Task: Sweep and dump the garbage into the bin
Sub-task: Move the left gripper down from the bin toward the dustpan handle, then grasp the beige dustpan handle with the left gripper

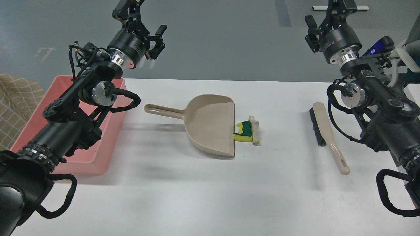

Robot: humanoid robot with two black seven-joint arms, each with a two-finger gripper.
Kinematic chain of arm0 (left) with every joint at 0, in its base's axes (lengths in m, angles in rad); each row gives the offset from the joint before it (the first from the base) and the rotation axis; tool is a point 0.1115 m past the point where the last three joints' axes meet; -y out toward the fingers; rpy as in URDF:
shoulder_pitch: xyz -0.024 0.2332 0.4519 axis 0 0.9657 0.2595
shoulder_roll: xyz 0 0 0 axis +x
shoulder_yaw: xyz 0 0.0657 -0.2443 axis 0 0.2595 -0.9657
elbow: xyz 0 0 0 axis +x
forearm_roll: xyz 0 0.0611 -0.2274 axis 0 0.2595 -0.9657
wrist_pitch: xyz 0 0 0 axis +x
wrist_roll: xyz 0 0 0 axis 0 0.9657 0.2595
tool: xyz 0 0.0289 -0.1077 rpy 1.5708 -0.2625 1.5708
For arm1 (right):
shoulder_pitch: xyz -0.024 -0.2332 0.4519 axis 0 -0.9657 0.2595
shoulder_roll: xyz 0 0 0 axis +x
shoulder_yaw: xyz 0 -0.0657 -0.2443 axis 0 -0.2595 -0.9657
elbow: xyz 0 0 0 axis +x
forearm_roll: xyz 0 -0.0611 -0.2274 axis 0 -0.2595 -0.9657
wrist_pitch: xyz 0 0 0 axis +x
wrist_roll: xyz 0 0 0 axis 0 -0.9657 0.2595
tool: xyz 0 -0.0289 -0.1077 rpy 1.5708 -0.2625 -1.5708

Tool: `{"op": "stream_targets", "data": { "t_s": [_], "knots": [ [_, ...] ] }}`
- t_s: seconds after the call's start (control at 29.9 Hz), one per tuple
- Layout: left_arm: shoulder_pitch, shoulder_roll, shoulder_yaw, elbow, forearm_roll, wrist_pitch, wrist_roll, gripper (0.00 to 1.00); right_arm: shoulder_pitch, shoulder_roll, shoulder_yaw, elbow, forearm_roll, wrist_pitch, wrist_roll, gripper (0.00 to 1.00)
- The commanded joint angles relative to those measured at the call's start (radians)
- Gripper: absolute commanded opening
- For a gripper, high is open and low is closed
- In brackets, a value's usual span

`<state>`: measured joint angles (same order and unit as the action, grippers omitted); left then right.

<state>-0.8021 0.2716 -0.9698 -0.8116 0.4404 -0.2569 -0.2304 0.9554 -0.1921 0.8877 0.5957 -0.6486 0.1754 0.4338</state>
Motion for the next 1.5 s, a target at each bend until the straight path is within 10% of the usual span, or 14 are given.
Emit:
{"op": "stream_targets", "data": {
  "t_s": [0.0, 0.8, 1.47],
  "knots": [
    [0.000, -0.002, 0.000, 0.000, 0.000, -0.002, -0.001, 0.98, 0.002, -0.018, -0.006, -0.004, 0.001, 0.027, 0.036, 1.00],
    [0.027, -0.003, 0.065, -0.118, 0.038, 0.057, 0.003, 0.98, 0.003, -0.003, -0.001, 0.004, 0.004, 0.016, 0.055, 1.00],
    [0.382, 0.340, 0.137, -0.735, 0.419, 0.246, 0.046, 0.98, -0.004, -0.001, -0.003, 0.009, 0.004, 0.015, 0.055, 1.00]
  ]
}}
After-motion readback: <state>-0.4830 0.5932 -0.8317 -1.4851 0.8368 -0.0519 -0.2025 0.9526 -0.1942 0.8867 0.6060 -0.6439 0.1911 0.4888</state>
